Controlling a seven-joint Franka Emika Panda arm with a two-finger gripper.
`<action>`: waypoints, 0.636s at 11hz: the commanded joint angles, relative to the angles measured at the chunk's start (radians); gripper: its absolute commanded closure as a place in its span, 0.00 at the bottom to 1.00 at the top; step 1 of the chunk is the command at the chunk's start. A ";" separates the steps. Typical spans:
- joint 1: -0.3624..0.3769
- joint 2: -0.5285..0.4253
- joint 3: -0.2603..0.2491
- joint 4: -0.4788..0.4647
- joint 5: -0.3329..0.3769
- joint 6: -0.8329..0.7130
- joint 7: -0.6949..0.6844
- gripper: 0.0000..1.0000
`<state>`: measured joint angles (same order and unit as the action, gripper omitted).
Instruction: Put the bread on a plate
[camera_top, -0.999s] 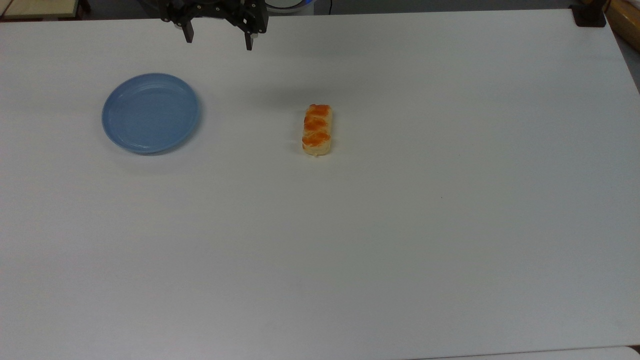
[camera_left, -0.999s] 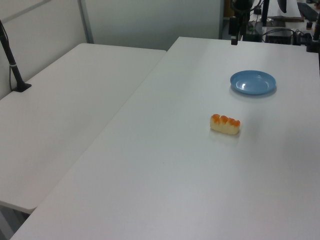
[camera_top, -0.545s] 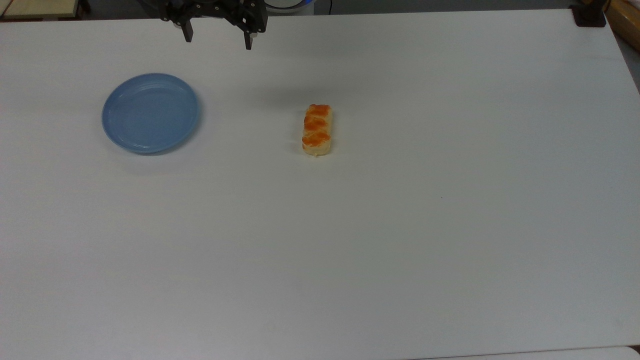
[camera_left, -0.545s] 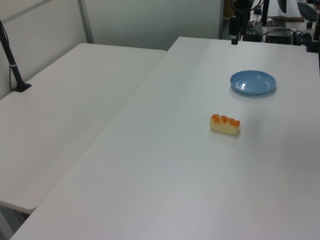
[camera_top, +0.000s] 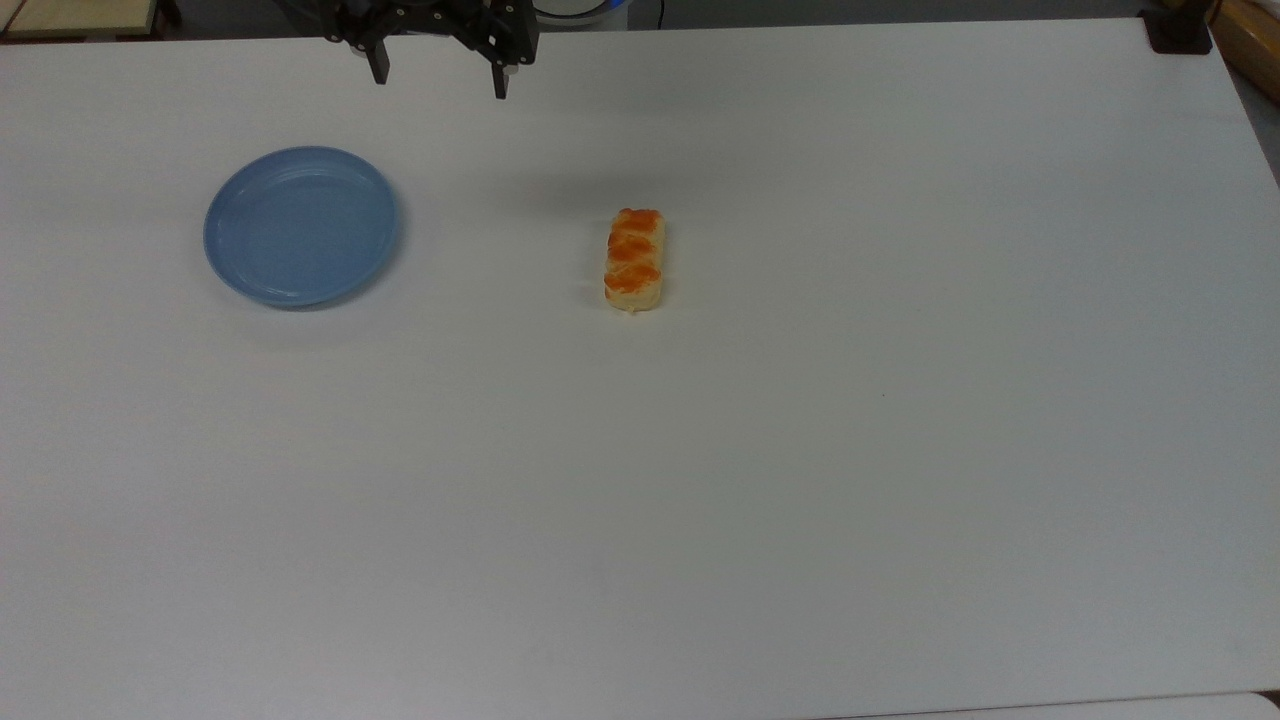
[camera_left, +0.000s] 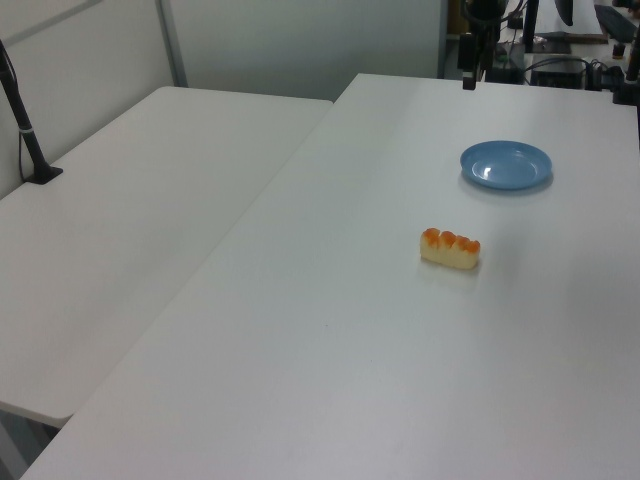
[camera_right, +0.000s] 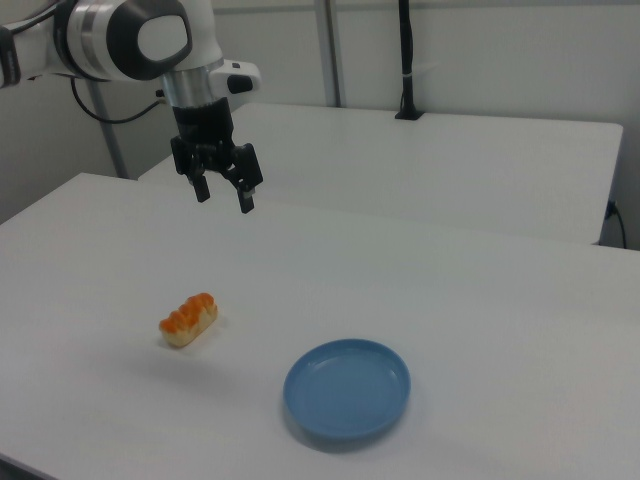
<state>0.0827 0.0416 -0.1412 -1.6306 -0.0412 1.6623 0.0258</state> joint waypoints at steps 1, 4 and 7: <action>0.038 -0.017 0.020 -0.057 0.023 0.004 0.014 0.00; 0.037 -0.019 0.080 -0.129 0.023 0.071 0.043 0.00; 0.038 -0.019 0.153 -0.239 -0.006 0.196 0.127 0.00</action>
<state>0.1146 0.0463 -0.0320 -1.7623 -0.0381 1.7569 0.0928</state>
